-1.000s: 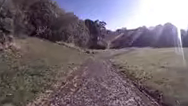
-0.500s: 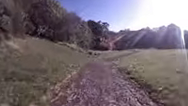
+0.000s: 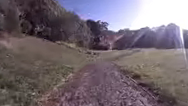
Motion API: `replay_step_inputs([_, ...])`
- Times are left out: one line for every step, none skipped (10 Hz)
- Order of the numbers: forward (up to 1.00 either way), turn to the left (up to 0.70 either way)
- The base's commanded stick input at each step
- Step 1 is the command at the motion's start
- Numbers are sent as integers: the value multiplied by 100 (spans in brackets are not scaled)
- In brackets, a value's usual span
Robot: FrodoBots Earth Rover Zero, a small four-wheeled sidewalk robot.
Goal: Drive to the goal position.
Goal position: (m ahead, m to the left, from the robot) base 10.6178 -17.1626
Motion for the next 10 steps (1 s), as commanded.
replay_step_inputs([100, 0])
replay_step_inputs([100, 0])
replay_step_inputs([100, -1])
replay_step_inputs([100, -2])
replay_step_inputs([100, -40])
replay_step_inputs([100, -40])
replay_step_inputs([100, -25])
replay_step_inputs([100, -6])
replay_step_inputs([100, 0])
replay_step_inputs([100, 0])
